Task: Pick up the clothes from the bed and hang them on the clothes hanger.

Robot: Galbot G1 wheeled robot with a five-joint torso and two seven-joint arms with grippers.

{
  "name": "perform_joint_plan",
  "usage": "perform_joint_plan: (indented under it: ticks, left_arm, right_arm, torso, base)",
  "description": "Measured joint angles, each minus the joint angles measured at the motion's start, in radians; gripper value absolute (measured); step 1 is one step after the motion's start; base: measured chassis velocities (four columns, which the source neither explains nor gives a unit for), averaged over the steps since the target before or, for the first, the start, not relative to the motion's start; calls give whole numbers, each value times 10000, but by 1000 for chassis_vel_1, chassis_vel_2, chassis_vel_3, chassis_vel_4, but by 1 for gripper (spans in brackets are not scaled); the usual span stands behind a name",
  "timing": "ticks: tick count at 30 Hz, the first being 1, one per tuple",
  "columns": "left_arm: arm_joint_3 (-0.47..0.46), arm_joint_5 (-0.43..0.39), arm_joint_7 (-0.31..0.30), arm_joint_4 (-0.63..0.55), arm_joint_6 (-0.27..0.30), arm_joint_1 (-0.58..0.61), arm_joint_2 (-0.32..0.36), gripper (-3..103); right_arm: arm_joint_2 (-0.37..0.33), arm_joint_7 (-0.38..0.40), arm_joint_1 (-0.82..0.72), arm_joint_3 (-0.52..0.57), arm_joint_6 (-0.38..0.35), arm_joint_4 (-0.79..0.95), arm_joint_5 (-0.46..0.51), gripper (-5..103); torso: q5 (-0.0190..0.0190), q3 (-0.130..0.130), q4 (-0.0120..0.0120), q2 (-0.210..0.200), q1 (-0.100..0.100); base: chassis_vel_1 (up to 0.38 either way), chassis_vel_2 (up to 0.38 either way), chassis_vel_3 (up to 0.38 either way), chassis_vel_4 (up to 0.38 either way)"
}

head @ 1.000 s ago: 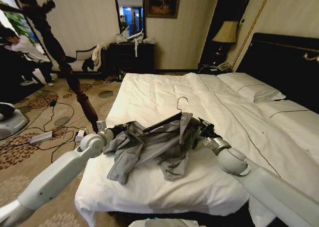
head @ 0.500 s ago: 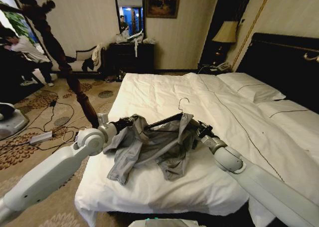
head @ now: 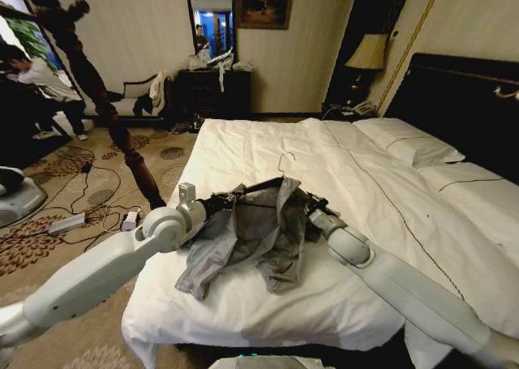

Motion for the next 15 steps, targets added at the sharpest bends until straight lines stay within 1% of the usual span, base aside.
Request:
perform_joint_plan:
  ticks: [2,8,15]
  left_arm:
    - [107,-23,-11,-2,-8,-145,-81,0]
    - [461,-9,5,-126,-34,-489,-234,0]
    - [987,2,110,-6,-112,-1308,-422,0]
  right_arm:
    - [85,15,161,-135,-25,-105,38,18]
    - [346,59,616,-566,-41,-458,75,18]
    - [611,62,824,-1011,-108,-494,-15,18]
  torso:
    - [3,0,-3,0,1]
    - [0,0,2,1,0]
    - [2,0,-1,0,0]
  base:
    - [0,0,0,0]
    - [0,0,0,0]
    - [0,0,0,0]
